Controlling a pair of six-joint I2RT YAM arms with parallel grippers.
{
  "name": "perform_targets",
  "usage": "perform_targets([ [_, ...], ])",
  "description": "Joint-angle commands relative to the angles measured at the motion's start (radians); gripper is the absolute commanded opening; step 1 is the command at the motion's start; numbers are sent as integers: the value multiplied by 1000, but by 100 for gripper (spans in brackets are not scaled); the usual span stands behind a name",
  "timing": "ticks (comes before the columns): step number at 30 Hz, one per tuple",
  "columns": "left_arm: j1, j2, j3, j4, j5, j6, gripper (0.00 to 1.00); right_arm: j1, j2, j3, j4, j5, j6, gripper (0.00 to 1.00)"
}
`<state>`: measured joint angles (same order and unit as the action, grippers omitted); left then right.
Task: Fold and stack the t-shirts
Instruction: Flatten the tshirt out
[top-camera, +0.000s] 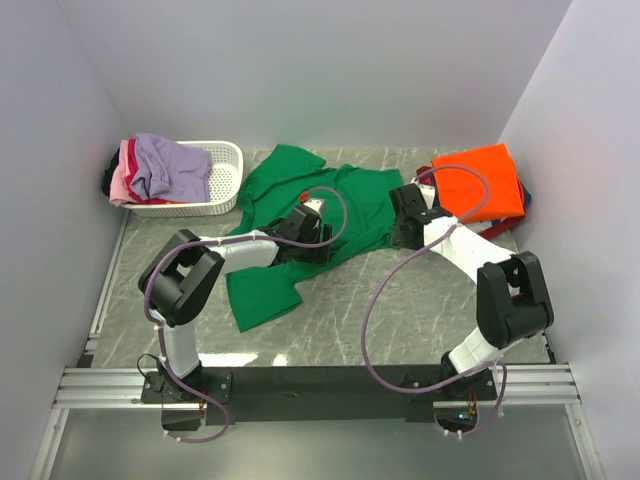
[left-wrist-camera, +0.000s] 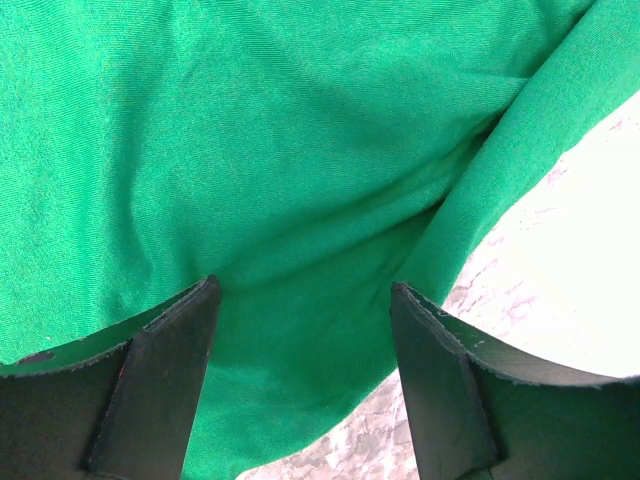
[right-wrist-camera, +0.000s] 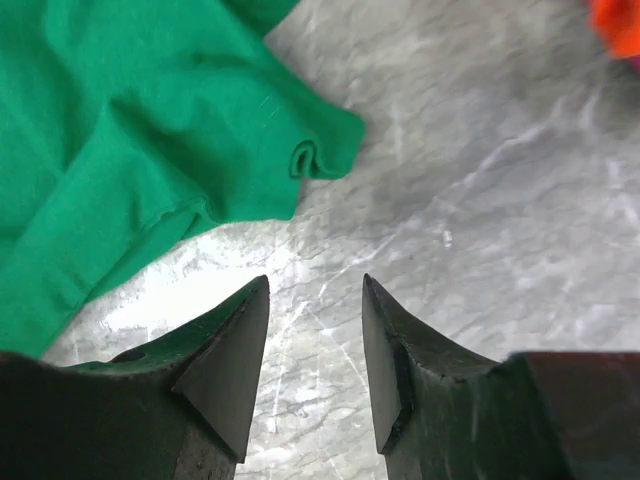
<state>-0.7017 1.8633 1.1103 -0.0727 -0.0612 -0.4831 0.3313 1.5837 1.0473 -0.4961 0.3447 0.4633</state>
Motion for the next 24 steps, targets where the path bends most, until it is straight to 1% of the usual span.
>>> perform_targets([
  [1,-2,-27,6,-9,9,11,75,3,27,-7,59,-41,-2,48],
  [5,-2,-36,0,-9,9,6,75,3,82,20,97,-96,-3,47],
  [11,-2,-49,6,-13,4,8,75,2,191,88,111,-116,-12,46],
  [19,-1,-49,5,-24,-3,15,75,-20,240,108,120,-113,-14,46],
  [24,-2,-53,5,-29,-8,15,75,-34,240,111,128,-124,-15,46],
])
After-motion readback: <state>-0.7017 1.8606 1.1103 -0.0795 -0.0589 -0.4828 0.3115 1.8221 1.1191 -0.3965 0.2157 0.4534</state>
